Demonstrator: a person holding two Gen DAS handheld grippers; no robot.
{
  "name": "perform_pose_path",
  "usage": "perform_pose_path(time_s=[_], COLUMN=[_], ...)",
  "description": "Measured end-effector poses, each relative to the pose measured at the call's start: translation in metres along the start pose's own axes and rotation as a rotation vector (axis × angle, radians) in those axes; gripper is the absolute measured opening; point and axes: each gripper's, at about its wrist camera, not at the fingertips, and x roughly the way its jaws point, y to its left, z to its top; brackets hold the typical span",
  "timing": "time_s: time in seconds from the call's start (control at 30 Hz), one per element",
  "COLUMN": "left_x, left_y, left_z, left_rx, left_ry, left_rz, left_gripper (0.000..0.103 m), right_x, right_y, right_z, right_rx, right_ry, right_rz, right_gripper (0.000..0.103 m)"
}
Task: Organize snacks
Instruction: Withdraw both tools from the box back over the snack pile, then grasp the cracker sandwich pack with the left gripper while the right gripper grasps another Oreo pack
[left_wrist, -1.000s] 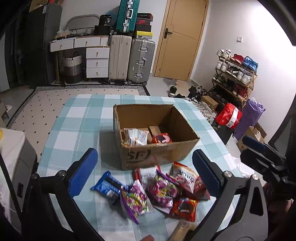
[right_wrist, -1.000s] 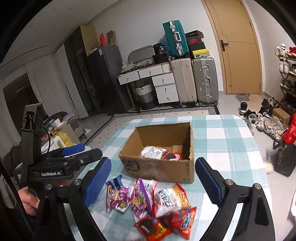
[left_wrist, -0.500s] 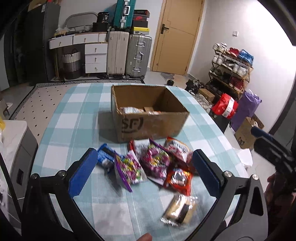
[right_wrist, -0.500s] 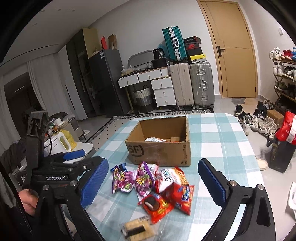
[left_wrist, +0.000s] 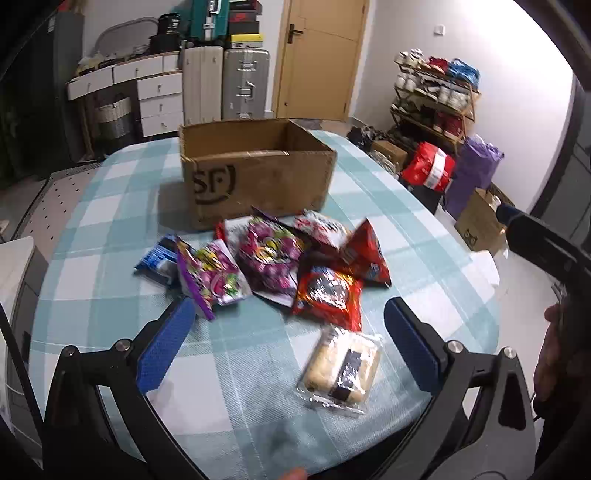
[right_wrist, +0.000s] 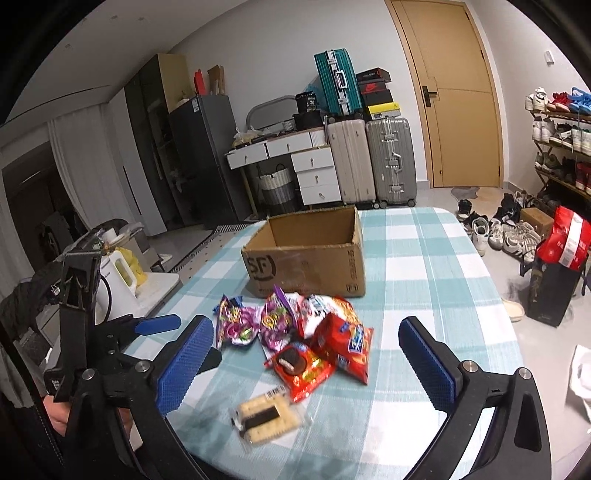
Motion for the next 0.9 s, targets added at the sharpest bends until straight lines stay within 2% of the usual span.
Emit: perform_pose_path(time_s=[0.23,0.53,0.9], left_x=[0.021,0.044,0.088], left_y=[-0.014,-0.024,-0.030], left_z=[-0.018,-0.034,-0.050], left_rx=[0.039,0.067,0.098], left_ry=[0.048,0.104,0.199], left_rz=[-0.044,-0.076,-0.061], left_gripper=[0.102,0.102,0.102], right_x=[0.002,-0.005,0.004], right_y=[-0.004,0.003,-0.004], right_z=[-0.014,-0.028,-0.043], right_rx=[0.013,-0.031,-0.002], right_ry=[0.025,0.003,0.045], right_rz=[-0.010,-0.002,-0.008], right_gripper=[0.102,0.102,0.102])
